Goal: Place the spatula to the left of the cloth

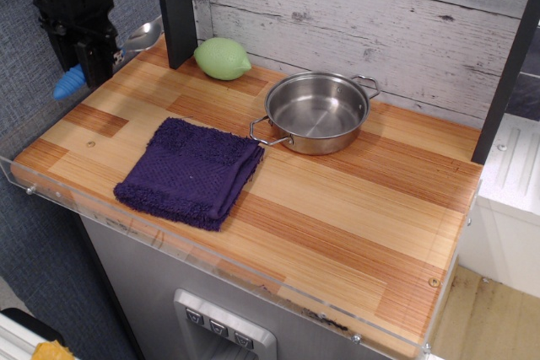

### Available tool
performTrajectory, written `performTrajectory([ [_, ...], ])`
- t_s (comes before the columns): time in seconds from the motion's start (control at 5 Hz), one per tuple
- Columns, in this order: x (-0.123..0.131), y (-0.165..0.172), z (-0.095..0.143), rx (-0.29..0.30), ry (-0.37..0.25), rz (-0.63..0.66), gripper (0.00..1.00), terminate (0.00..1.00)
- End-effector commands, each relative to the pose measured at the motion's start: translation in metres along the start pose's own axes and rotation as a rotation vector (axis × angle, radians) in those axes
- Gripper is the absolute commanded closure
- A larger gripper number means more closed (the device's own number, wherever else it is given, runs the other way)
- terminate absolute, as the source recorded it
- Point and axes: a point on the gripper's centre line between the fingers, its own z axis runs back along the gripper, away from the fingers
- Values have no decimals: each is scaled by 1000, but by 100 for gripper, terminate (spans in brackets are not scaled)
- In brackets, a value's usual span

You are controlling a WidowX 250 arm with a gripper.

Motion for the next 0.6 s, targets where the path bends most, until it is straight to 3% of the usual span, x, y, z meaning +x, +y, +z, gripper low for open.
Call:
performTrajectory([
  [0.0, -10, -15, 4, -24, -15, -35, 100, 0],
  [0.4, -19, -38, -12, -51, 34, -45, 100, 0],
])
